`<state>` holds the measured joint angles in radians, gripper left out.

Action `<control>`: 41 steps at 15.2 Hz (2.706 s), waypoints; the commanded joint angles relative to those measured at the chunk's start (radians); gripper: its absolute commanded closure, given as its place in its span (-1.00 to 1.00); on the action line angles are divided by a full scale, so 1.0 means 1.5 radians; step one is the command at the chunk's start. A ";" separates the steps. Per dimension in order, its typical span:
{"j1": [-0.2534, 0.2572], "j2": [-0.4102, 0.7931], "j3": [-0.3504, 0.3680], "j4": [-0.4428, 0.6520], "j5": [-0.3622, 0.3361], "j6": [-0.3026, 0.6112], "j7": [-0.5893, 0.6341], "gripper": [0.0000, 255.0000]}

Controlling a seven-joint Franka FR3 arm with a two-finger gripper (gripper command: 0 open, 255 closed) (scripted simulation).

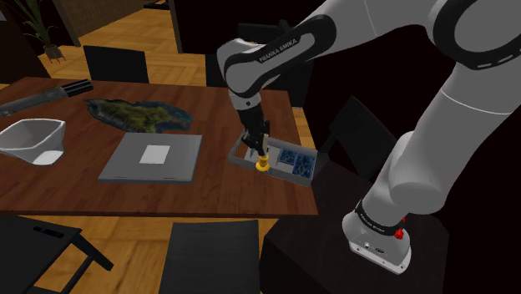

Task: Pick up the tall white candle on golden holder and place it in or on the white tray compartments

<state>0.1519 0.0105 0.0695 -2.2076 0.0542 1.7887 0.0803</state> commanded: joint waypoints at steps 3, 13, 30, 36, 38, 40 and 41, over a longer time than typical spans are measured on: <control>-0.030 0.011 -0.029 0.020 -0.025 -0.011 -0.048 1.00; -0.097 0.081 -0.093 0.098 -0.075 -0.016 -0.160 1.00; -0.099 0.144 -0.093 0.059 -0.073 0.085 -0.157 1.00; -0.099 0.144 -0.093 0.059 -0.073 0.085 -0.157 -1.00; -0.099 0.144 -0.093 0.059 -0.073 0.085 -0.157 -1.00; -0.098 0.140 -0.092 0.079 -0.072 0.062 -0.158 -1.00; -0.097 0.138 -0.092 0.099 -0.071 0.040 -0.158 -1.00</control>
<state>0.0058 0.2188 -0.0685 -2.0842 -0.0533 1.8752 -0.1553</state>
